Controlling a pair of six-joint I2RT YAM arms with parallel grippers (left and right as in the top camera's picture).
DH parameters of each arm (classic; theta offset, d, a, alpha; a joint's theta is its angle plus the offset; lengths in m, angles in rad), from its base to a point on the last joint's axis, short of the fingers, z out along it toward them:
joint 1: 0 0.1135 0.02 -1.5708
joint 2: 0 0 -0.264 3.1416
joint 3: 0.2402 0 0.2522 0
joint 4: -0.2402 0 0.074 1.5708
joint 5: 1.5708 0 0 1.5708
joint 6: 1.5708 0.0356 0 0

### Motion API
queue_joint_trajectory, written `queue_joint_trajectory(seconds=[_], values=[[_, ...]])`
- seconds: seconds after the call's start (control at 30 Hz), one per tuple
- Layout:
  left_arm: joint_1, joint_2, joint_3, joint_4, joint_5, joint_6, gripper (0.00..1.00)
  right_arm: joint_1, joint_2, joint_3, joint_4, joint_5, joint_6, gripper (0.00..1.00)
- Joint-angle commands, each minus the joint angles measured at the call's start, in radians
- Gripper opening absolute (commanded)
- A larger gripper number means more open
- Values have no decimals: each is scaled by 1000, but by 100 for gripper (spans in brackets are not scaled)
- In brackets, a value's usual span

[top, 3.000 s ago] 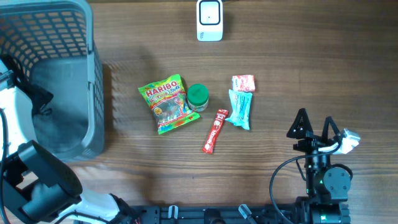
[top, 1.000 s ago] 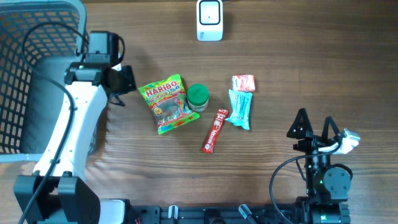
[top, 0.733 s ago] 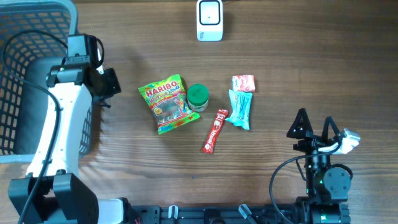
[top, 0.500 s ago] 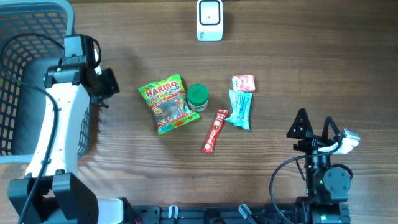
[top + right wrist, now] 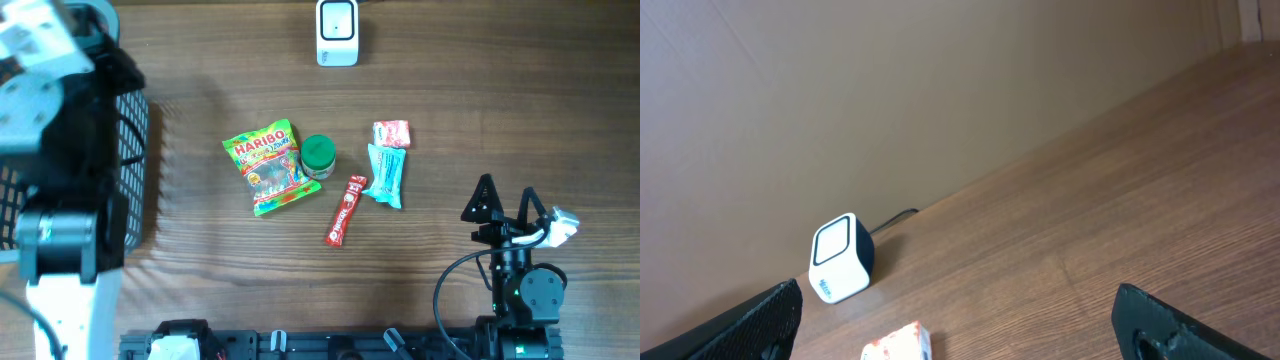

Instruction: Scan the item barcode

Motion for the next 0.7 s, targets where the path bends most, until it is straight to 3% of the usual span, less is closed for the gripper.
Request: queue_joint_trajectory(seconds=[0.0, 0.17, 0.3, 0.5, 0.67], values=[[6, -90, 90, -18, -24, 50, 4, 4, -8, -1, 2, 6, -14, 100], [6, -261, 103, -151, -8, 120, 4, 4, -8, -1, 2, 6, -15, 100], [6, -448, 103, -216, 144, 120, 4, 4, -8, -1, 2, 6, -15, 99], [6, -663, 84, -184, 172, 120, 4, 4, -8, -1, 2, 6, -14, 99], [6, -673, 84, -157, 154, 68, 4, 4, -8, -1, 2, 6, -15, 100]])
